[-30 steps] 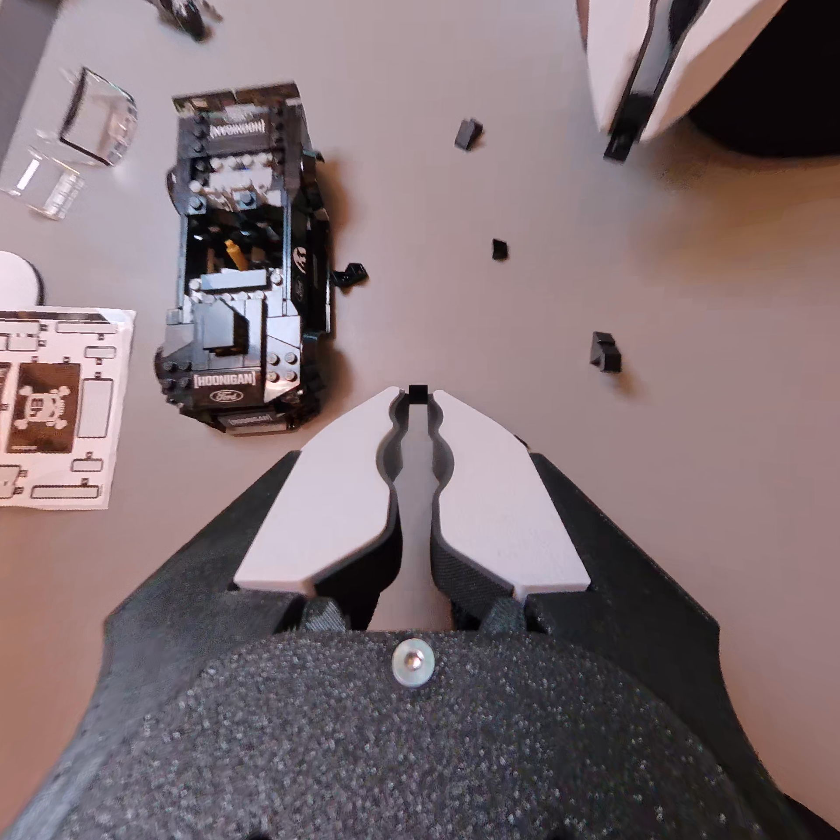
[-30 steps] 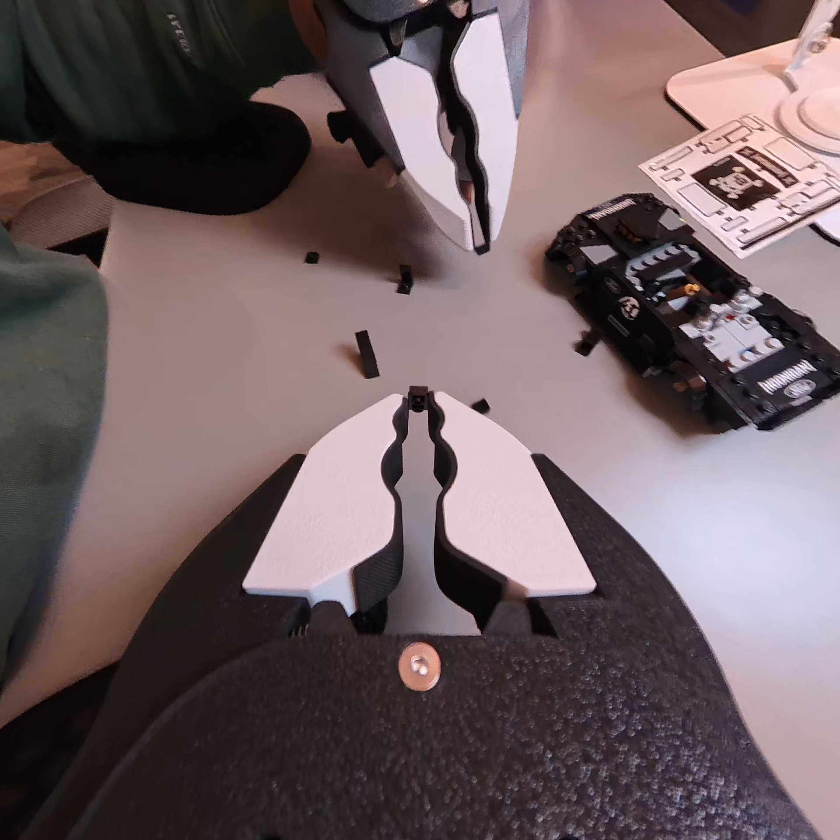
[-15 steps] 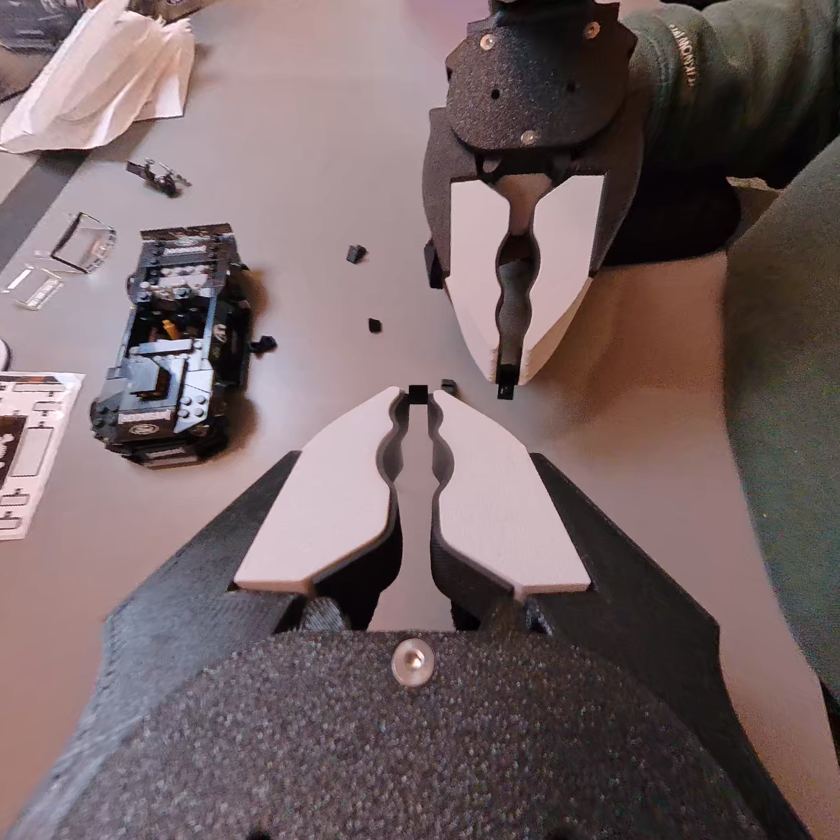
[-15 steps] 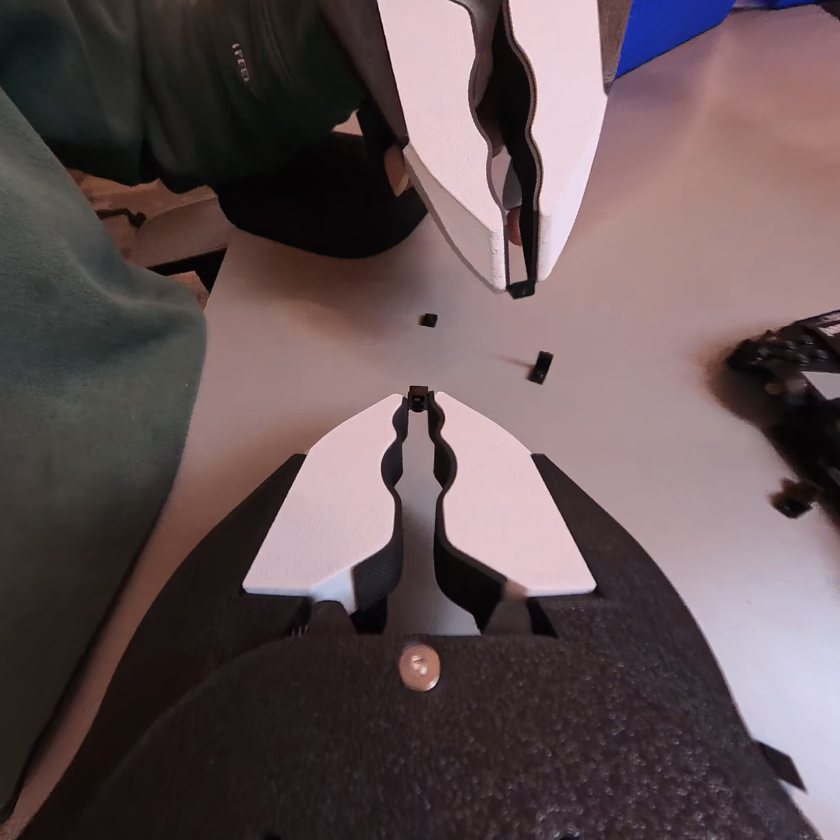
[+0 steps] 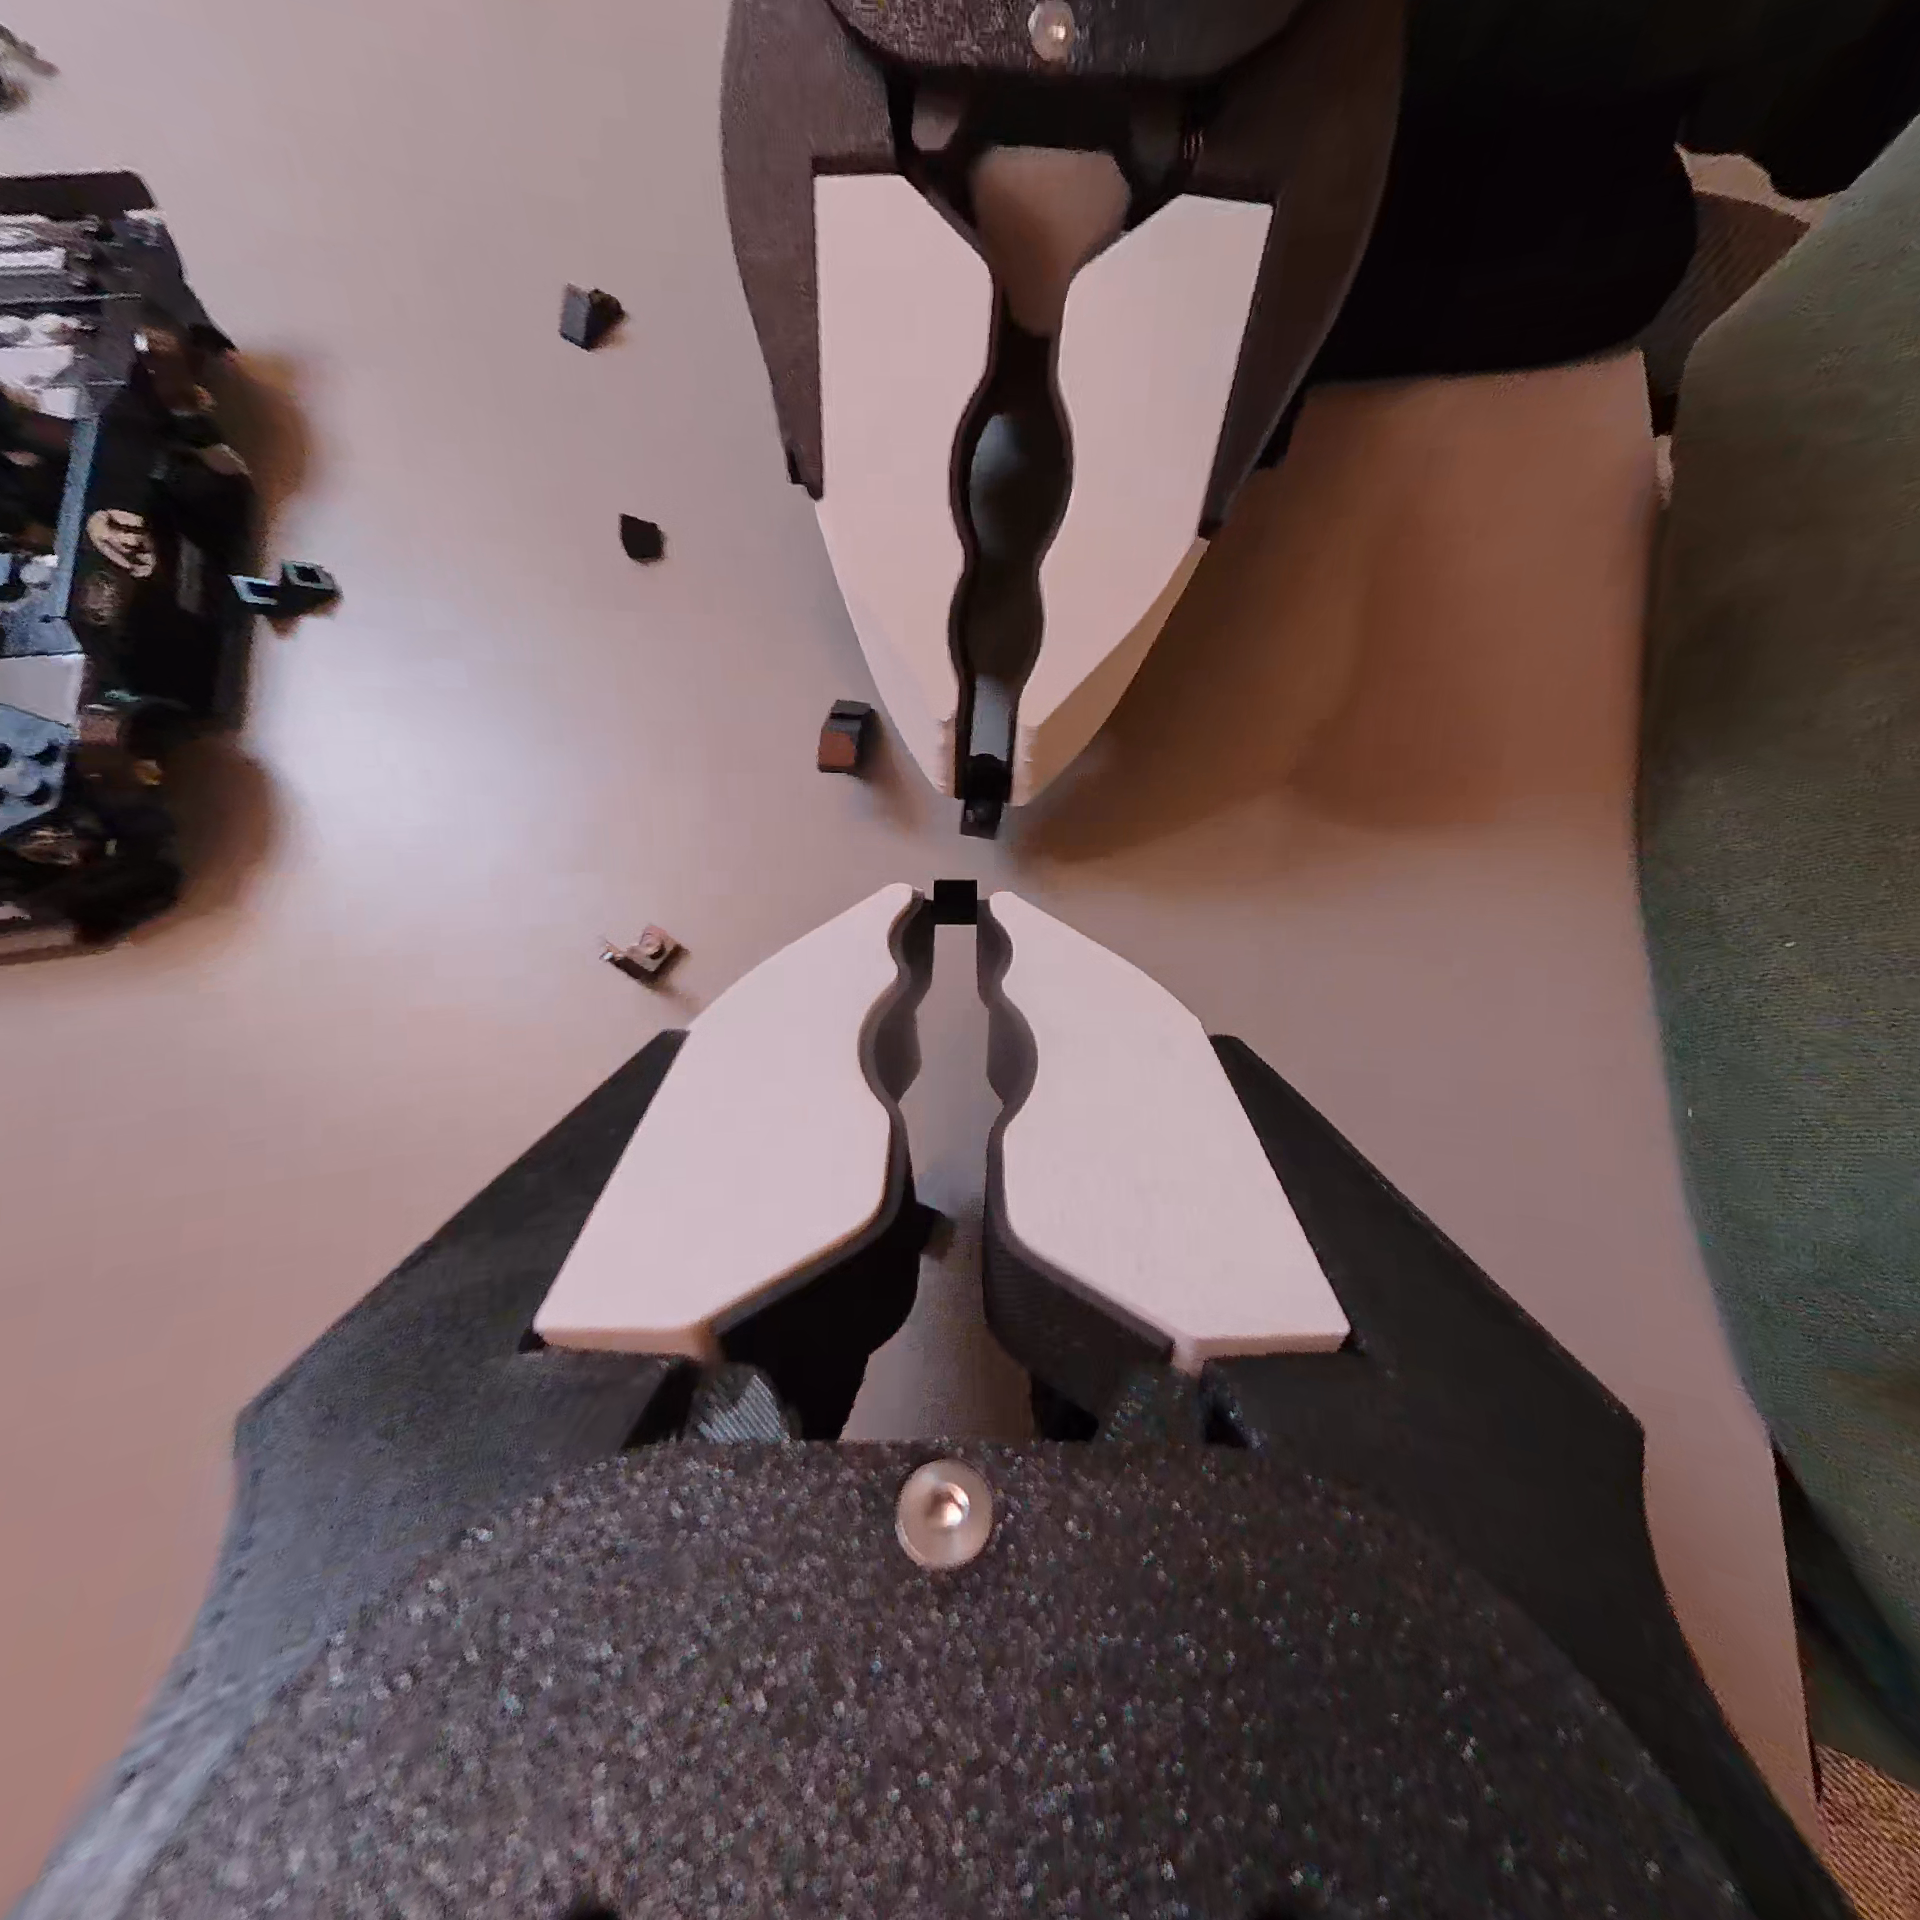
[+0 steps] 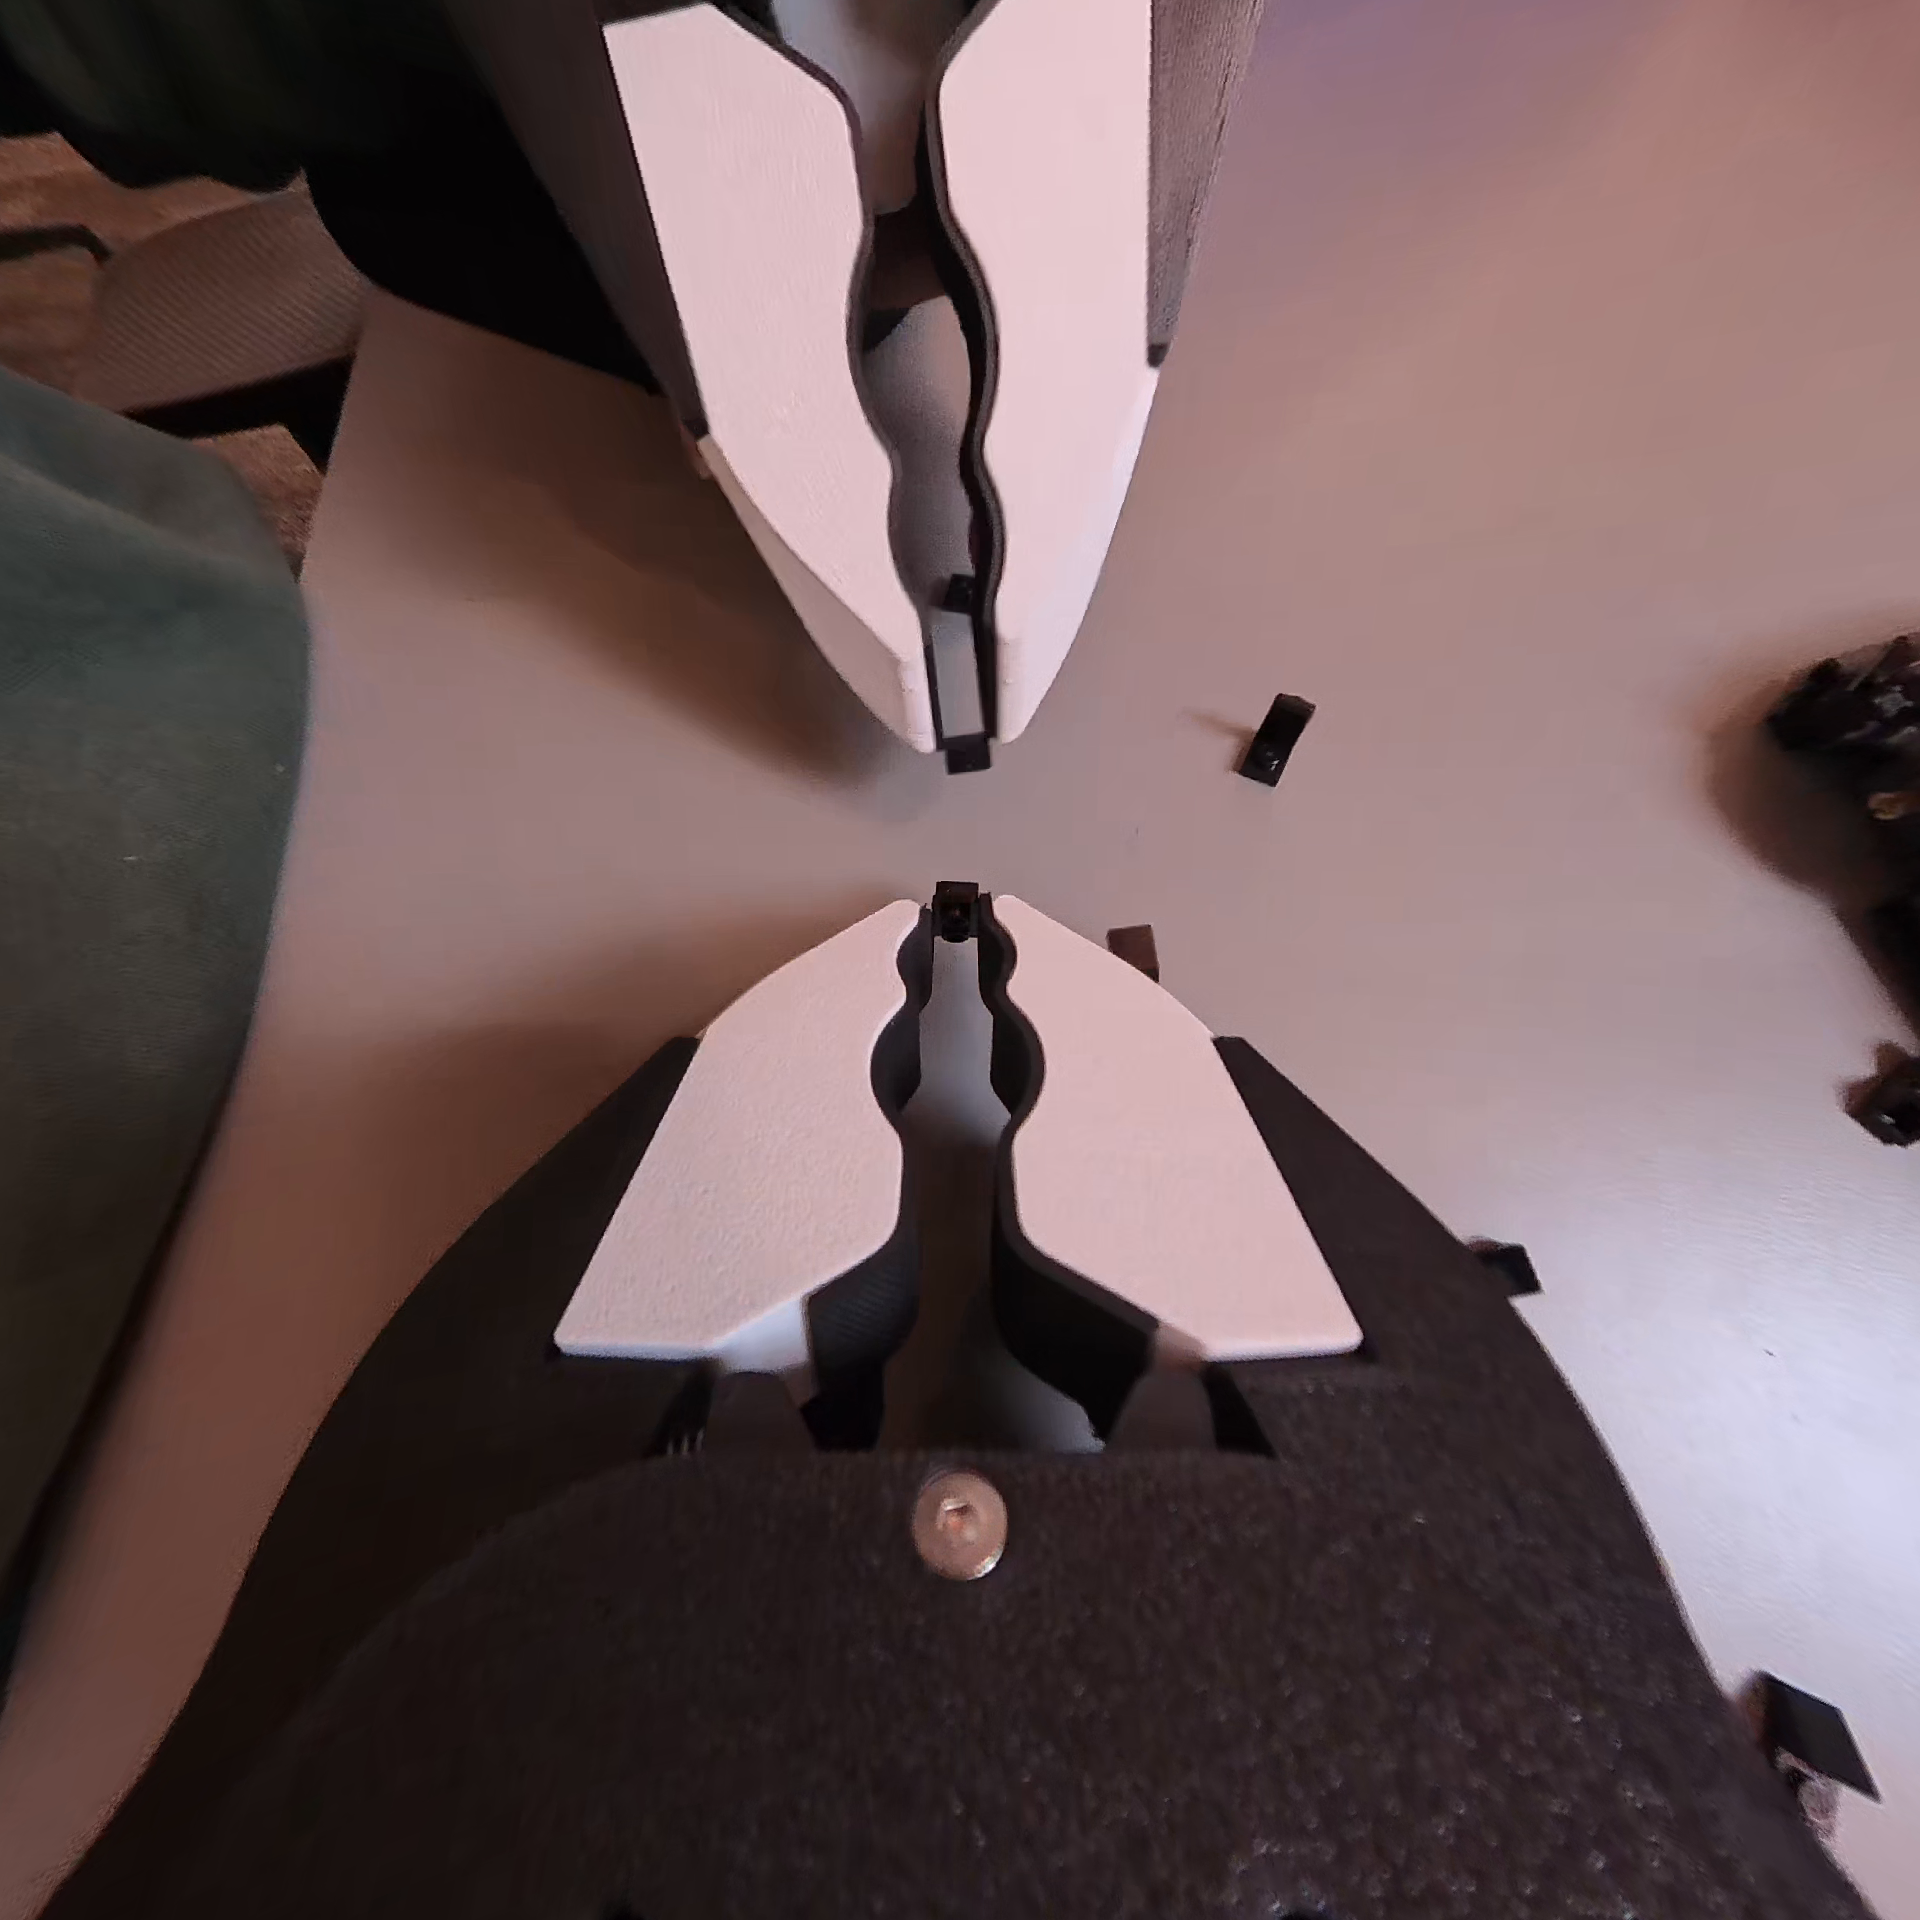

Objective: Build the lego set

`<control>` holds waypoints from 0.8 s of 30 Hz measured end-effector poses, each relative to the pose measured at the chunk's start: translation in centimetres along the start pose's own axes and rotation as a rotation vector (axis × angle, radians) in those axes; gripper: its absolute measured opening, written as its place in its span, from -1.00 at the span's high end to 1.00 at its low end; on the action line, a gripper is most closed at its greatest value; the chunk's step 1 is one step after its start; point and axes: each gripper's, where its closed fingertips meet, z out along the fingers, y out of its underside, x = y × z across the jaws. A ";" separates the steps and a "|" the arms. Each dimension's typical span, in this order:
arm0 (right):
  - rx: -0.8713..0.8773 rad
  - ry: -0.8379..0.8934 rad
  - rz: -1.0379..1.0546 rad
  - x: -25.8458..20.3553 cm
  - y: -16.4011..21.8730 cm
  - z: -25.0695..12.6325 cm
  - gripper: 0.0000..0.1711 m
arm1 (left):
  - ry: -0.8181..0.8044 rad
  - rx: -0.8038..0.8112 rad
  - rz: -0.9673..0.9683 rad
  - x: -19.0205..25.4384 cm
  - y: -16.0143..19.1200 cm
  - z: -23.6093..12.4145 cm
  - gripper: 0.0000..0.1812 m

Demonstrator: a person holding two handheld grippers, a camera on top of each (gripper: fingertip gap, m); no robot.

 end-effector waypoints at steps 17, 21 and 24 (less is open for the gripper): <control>-0.170 0.025 -0.126 -0.1 1.8 0.2 0.90 | 0.074 -0.028 0.055 1.0 -0.5 3.1 0.91; -0.171 0.018 -0.124 0.0 1.8 0.1 0.90 | 0.070 -0.050 0.071 0.8 -0.5 3.4 0.91; -0.168 0.021 -0.126 0.1 1.8 0.0 0.89 | 0.073 -0.054 0.076 0.7 -0.6 3.6 0.91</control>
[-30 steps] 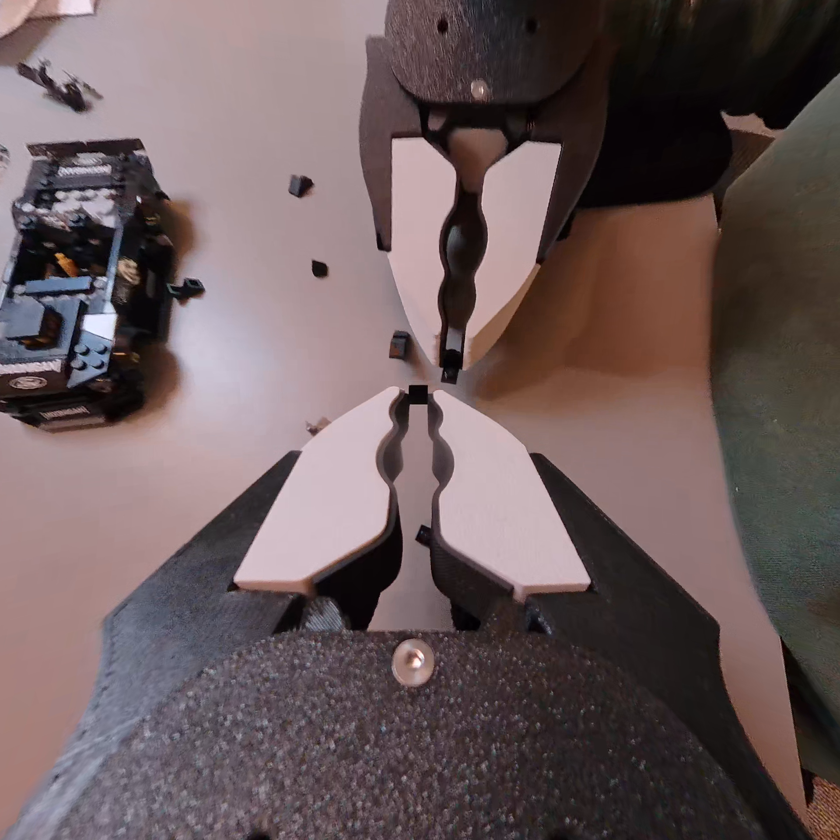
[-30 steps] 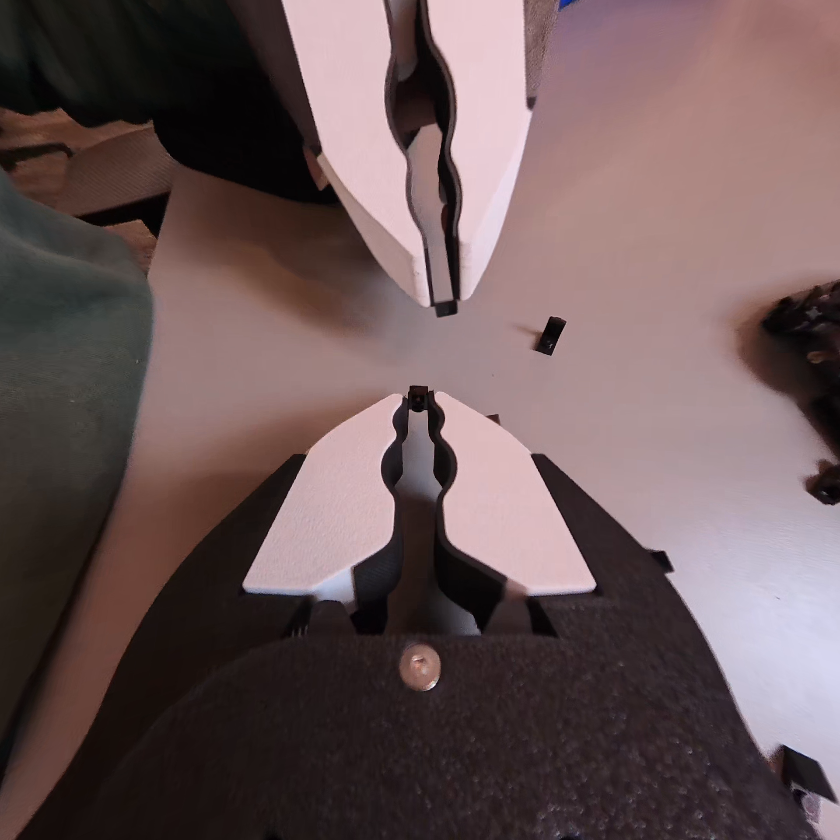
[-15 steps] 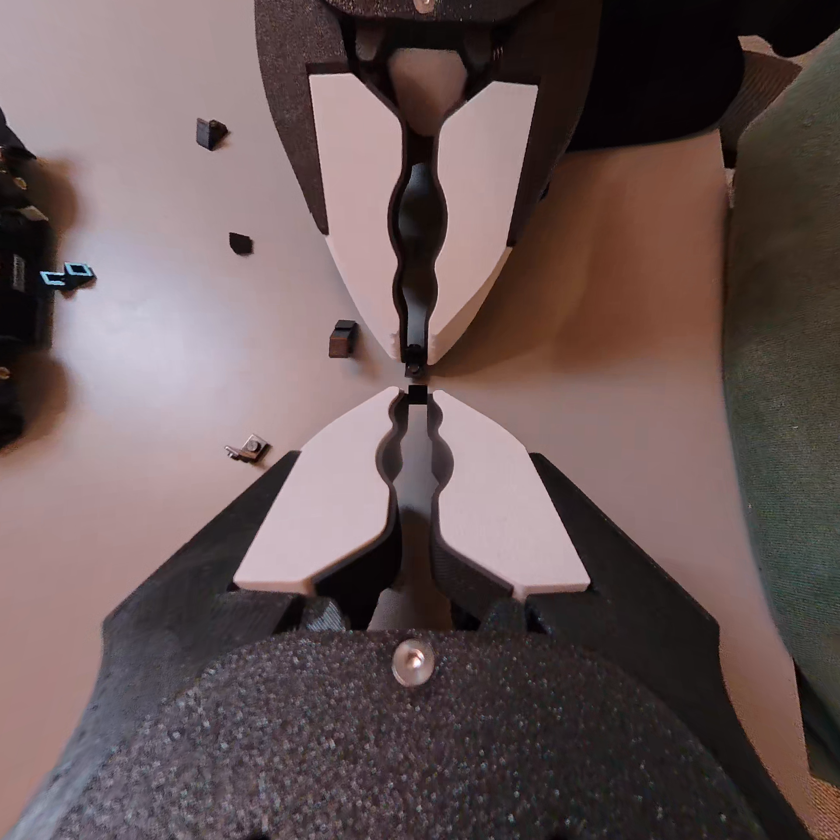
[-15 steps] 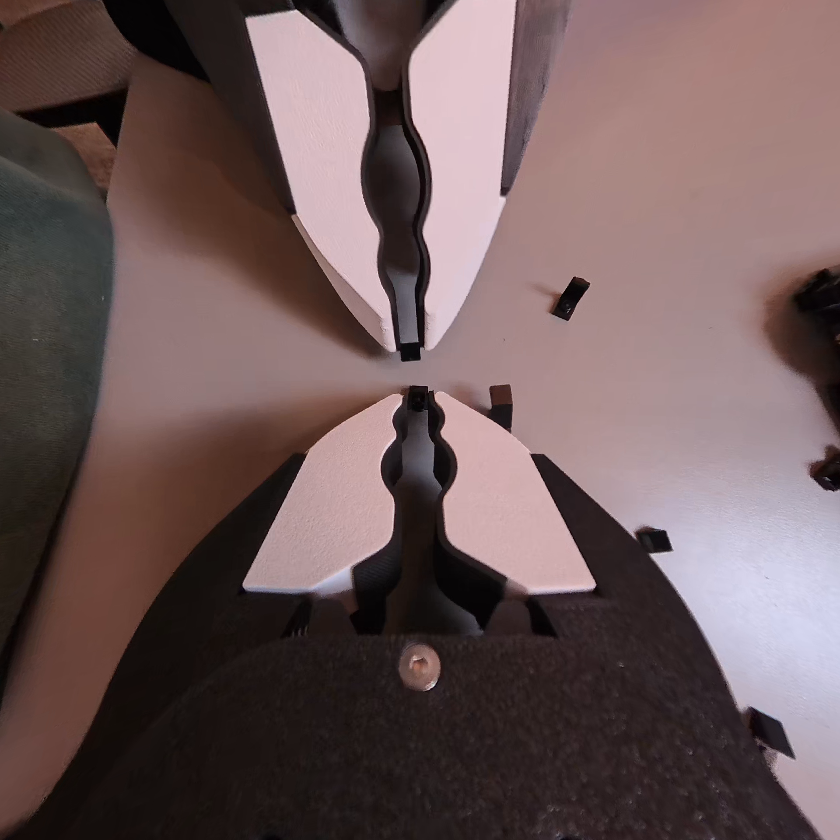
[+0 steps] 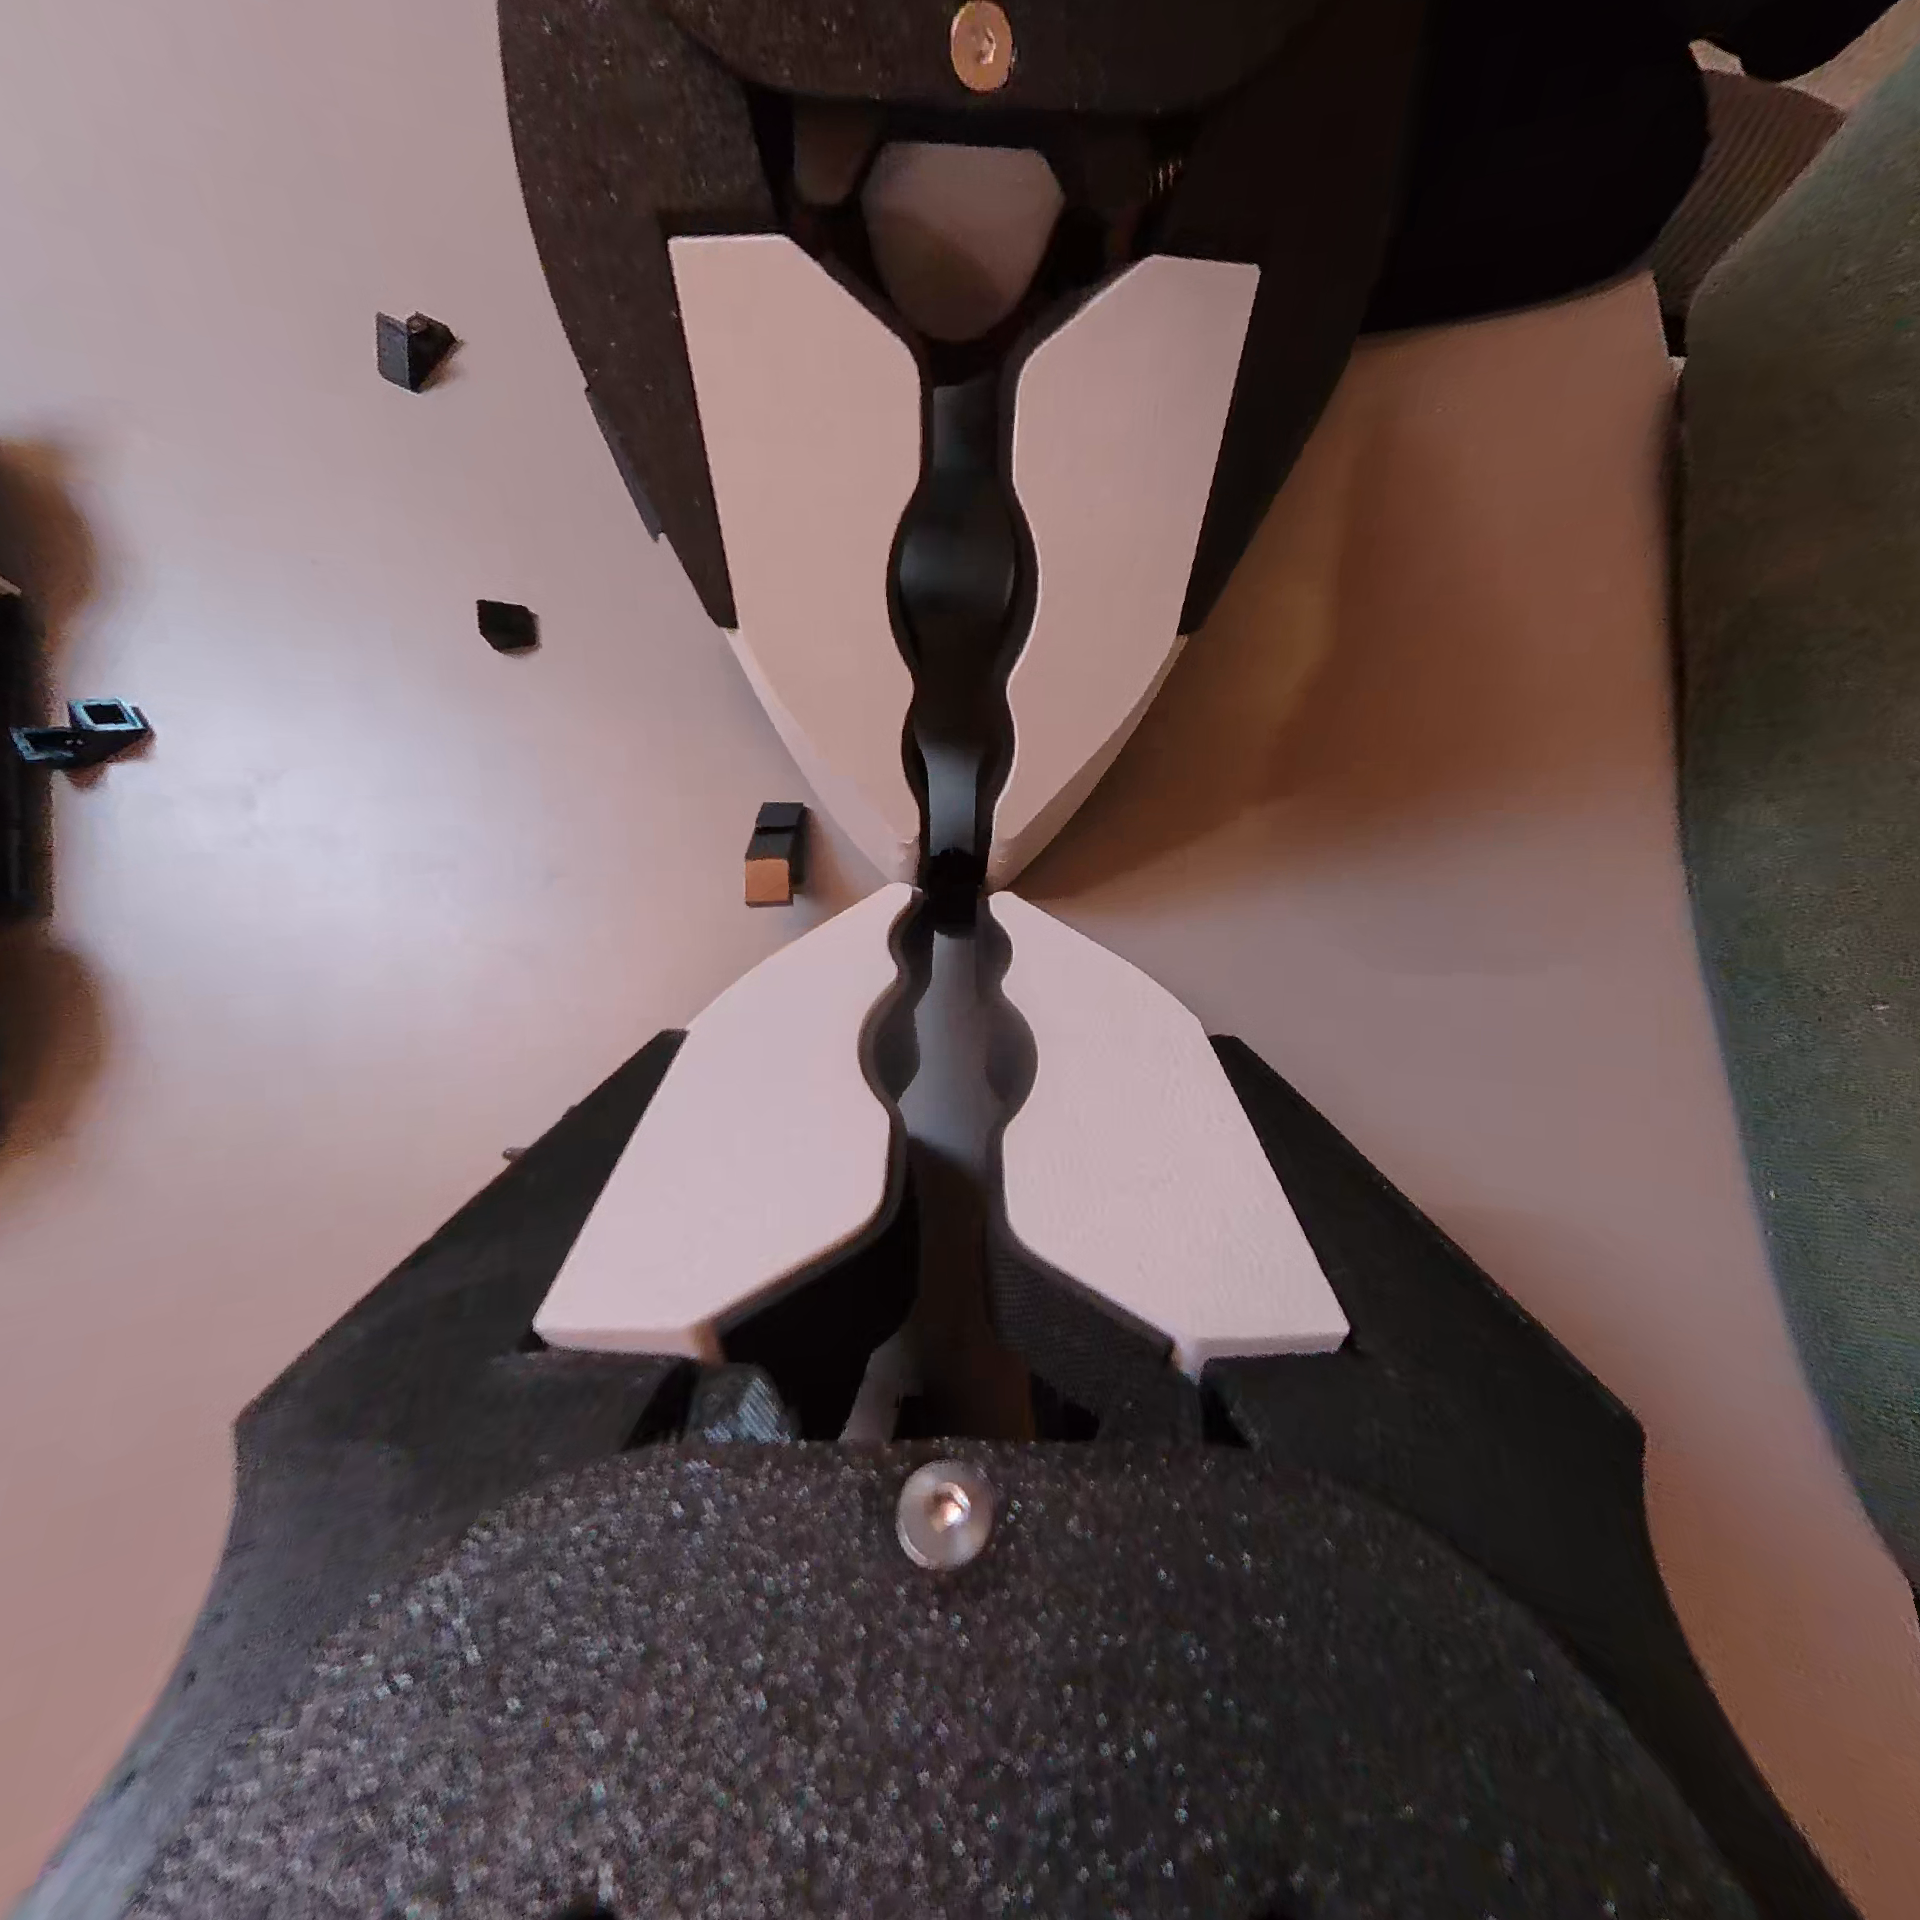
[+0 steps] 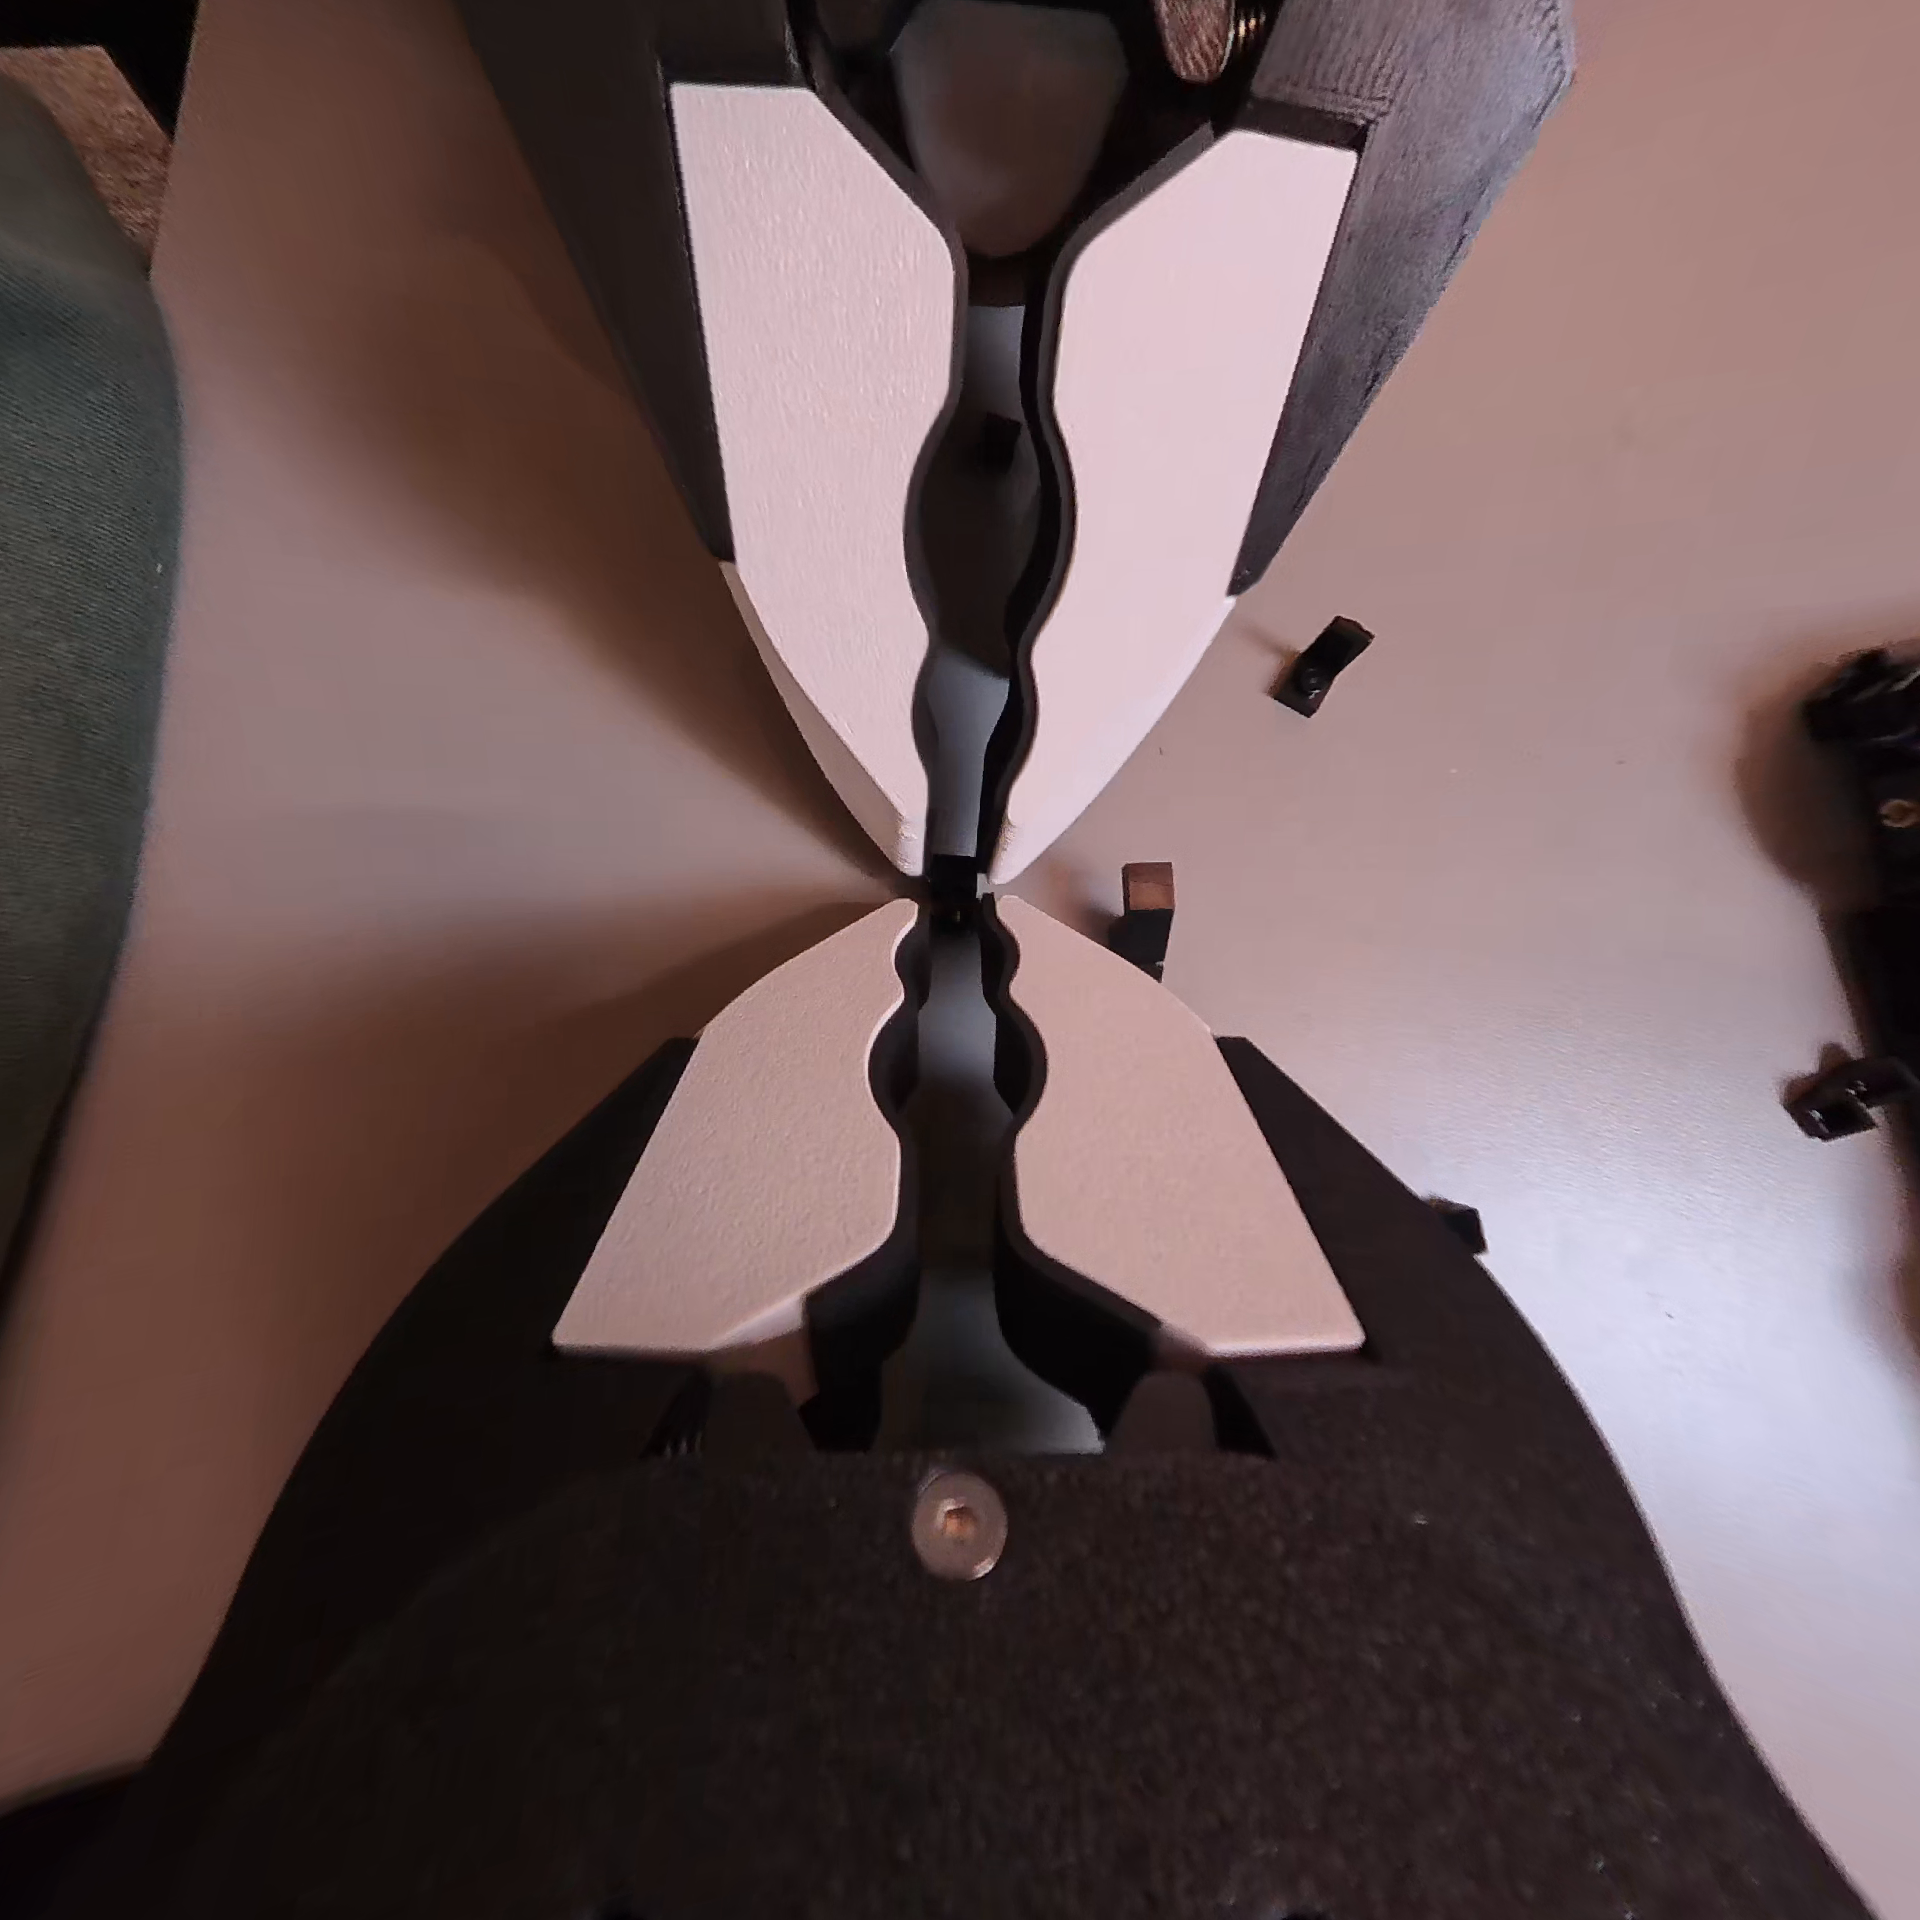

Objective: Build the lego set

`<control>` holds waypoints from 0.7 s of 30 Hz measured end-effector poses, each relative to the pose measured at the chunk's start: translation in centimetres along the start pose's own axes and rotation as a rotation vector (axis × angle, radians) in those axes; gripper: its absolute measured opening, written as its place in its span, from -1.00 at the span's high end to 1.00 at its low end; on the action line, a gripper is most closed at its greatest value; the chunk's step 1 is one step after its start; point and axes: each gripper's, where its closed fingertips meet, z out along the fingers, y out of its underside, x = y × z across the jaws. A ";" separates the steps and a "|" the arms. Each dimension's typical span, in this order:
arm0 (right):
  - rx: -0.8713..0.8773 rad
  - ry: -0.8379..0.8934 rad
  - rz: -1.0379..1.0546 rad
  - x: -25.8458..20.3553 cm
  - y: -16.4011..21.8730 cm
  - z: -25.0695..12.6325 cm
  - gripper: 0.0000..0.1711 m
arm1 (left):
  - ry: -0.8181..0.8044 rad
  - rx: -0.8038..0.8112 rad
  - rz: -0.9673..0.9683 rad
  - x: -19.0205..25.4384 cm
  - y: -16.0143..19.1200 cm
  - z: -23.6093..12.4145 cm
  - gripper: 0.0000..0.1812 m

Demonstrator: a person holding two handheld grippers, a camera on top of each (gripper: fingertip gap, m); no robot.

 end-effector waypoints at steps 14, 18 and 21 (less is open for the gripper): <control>-0.005 -0.003 0.016 0.1 0.1 -0.1 0.90 | -0.034 -0.061 -0.009 -0.2 0.0 0.5 0.91; -0.009 -0.005 0.024 0.0 0.2 -0.1 0.90 | -0.028 -0.102 -0.004 -0.2 0.1 0.5 0.91; -0.015 -0.010 0.029 -0.1 0.3 -0.1 0.90 | -0.001 -0.130 -0.005 -0.1 0.0 0.6 0.91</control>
